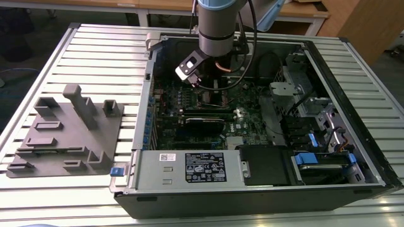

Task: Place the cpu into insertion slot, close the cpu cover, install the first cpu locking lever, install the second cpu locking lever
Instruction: 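Place the cpu into insertion slot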

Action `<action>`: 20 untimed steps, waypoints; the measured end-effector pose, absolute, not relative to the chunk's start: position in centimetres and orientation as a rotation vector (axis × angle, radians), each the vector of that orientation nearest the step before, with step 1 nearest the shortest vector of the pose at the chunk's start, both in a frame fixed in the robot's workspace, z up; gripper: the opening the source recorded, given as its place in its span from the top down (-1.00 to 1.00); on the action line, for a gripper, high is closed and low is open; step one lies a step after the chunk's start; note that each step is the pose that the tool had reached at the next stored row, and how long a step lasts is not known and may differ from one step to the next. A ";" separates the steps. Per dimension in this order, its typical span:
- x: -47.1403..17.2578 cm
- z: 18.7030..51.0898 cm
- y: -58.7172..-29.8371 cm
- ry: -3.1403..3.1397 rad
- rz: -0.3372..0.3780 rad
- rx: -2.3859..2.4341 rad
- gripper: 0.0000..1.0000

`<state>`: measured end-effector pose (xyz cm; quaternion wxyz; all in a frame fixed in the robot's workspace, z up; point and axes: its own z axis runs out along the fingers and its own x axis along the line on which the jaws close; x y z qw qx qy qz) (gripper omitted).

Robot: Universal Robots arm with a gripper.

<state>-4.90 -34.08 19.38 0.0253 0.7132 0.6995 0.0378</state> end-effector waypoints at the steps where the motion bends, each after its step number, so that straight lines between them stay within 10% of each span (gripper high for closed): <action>1: -4.9 19.4 -34.1 2.163 0.117 2.205 -0.07; 20: -4.9 19.4 -34.1 2.163 0.117 2.205 -0.22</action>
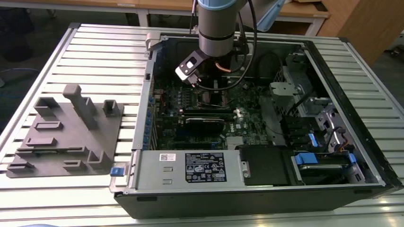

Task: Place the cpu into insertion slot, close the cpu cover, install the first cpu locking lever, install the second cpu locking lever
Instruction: 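Place the cpu into insertion slot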

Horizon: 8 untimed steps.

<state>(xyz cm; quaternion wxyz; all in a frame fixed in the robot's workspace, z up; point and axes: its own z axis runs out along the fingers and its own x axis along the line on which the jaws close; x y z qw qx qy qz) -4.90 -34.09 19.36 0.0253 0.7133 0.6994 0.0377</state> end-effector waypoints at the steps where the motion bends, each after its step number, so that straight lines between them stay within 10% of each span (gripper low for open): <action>1: -4.9 19.4 -34.1 2.163 0.117 2.205 -0.22; 8: -5.0 19.2 -34.1 2.163 0.117 2.205 -0.22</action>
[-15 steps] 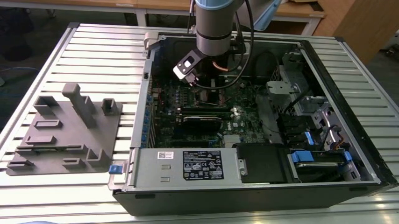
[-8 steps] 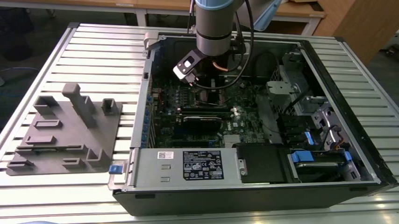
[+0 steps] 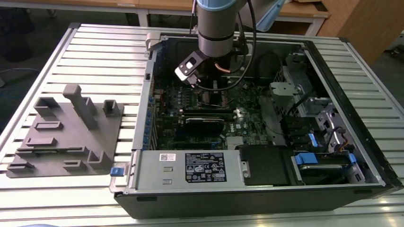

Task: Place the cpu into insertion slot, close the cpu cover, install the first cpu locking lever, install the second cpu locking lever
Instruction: 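Place the cpu into insertion slot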

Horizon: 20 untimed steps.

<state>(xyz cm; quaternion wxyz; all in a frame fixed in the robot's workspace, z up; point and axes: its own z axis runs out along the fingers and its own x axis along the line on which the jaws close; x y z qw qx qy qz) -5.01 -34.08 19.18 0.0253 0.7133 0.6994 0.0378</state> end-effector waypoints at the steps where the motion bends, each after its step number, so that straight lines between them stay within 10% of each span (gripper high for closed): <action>1: -5.0 19.1 -34.1 2.162 0.116 2.205 -0.22; 20: -5.0 19.0 -33.8 2.162 0.116 2.205 -0.22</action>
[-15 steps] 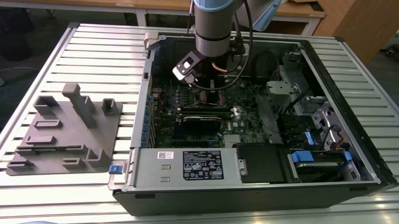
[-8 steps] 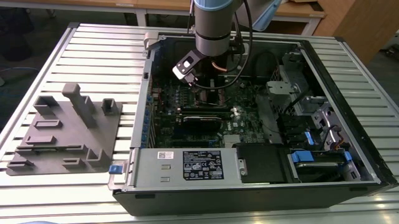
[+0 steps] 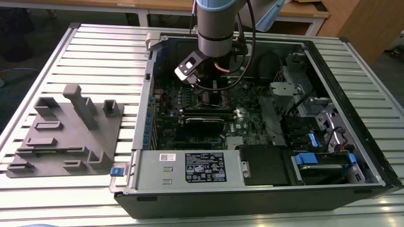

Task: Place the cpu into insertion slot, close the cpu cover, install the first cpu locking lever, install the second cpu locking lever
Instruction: 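Place the cpu into insertion slot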

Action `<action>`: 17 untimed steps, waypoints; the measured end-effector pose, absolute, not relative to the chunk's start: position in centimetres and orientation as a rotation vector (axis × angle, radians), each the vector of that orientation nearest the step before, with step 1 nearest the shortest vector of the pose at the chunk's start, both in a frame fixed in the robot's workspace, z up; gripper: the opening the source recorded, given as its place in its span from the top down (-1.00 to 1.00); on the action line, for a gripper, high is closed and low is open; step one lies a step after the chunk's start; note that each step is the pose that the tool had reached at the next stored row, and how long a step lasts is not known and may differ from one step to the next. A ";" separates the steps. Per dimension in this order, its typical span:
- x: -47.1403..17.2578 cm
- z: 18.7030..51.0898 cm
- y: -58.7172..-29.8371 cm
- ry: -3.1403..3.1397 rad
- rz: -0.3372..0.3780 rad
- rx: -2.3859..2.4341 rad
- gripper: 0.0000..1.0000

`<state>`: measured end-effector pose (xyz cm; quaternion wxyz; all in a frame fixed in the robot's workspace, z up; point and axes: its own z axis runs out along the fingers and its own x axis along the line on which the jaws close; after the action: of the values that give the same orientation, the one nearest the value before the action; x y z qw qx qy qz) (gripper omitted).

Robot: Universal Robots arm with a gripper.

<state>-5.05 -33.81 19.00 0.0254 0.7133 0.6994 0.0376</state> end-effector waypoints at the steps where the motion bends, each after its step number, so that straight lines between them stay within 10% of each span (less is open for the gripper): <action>1: -5.0 19.0 -33.8 2.162 0.116 2.205 -0.22; 17: -5.0 19.0 -33.8 2.162 0.116 2.205 -0.12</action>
<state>-5.05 -33.81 18.95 0.0254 0.7133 0.6994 0.0376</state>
